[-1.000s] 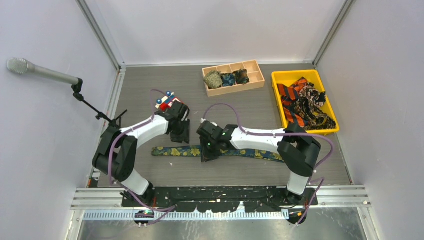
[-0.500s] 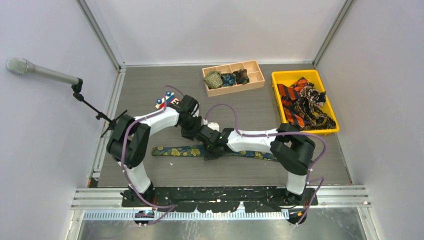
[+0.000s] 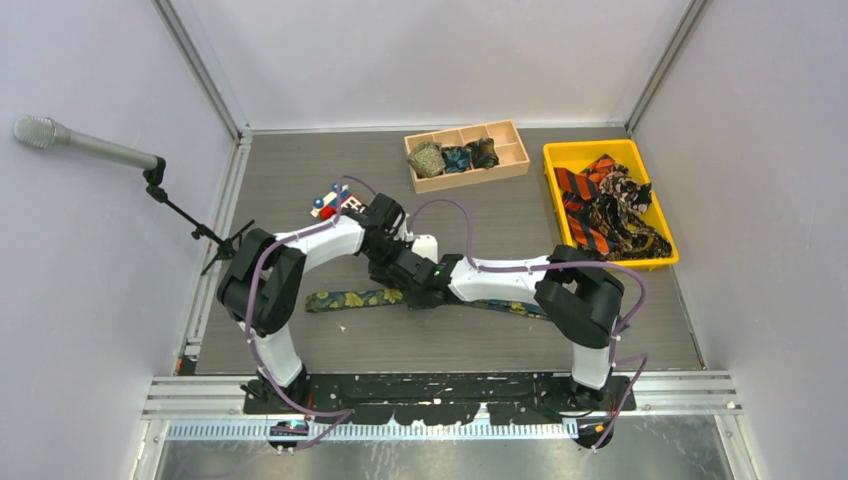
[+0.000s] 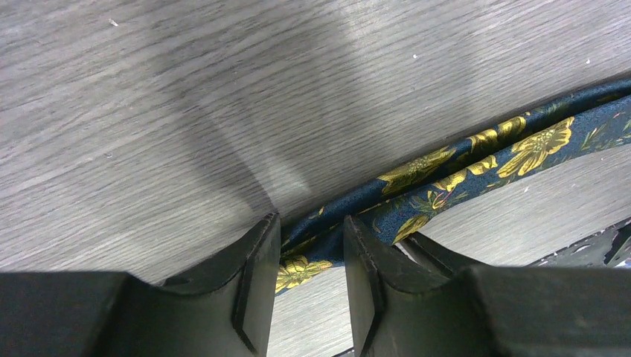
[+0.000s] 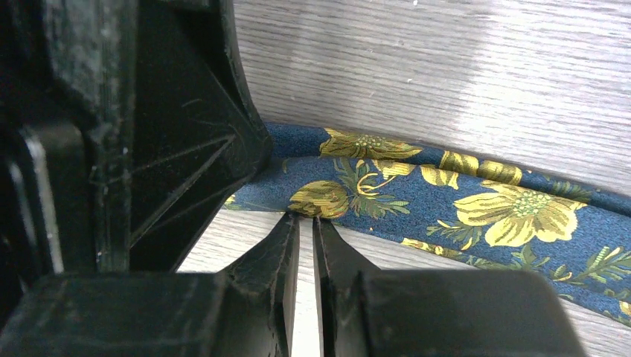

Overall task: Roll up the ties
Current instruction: Flatten out the tie at the center of the board.

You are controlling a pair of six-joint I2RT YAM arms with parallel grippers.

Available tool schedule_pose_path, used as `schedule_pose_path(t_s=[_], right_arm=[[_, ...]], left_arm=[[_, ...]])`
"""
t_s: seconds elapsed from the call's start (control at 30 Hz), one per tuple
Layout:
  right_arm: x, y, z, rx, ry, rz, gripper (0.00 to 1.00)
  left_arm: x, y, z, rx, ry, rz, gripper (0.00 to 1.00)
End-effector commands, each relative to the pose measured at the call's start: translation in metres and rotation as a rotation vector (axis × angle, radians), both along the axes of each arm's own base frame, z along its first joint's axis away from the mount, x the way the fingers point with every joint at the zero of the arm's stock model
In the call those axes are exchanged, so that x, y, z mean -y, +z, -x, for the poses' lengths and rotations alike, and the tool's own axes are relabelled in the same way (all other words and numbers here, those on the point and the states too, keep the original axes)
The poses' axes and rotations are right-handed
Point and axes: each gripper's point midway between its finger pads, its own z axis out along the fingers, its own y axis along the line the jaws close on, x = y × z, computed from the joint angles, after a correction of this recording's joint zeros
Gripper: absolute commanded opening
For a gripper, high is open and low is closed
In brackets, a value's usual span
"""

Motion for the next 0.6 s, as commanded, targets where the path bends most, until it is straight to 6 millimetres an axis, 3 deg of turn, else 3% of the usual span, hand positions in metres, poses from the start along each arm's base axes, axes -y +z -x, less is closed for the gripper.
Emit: schedule_pose_path(t_s=[0.0, 0.07, 0.2, 0.33, 0.43, 0.57], right_arm=[[0.013, -0.001, -0.003, 0.021, 0.003, 0.063, 0.18], [0.001, 0.012, 0.005, 0.004, 0.048, -0.017, 0.19], [-0.026, 0.06, 0.024, 0.006, 0.133, -0.247, 0.2], [-0.036, 0.095, 0.024, 0.027, 0.142, -0.347, 0.2], [-0.037, 0.105, 0.014, 0.053, 0.117, -0.349, 0.2], [-0.03, 0.097, -0.006, 0.03, 0.04, -0.335, 0.19]], left_arm=[[-0.008, -0.008, 0.018, -0.076, -0.034, -0.056, 0.38], [-0.008, -0.002, 0.012, -0.05, -0.029, -0.063, 0.38], [-0.007, 0.015, 0.001, 0.003, -0.027, -0.068, 0.39], [-0.01, 0.031, -0.009, 0.055, -0.008, -0.084, 0.46], [-0.013, 0.044, -0.012, 0.095, 0.011, -0.087, 0.5], [-0.03, 0.06, -0.015, 0.169, 0.055, -0.122, 0.55]])
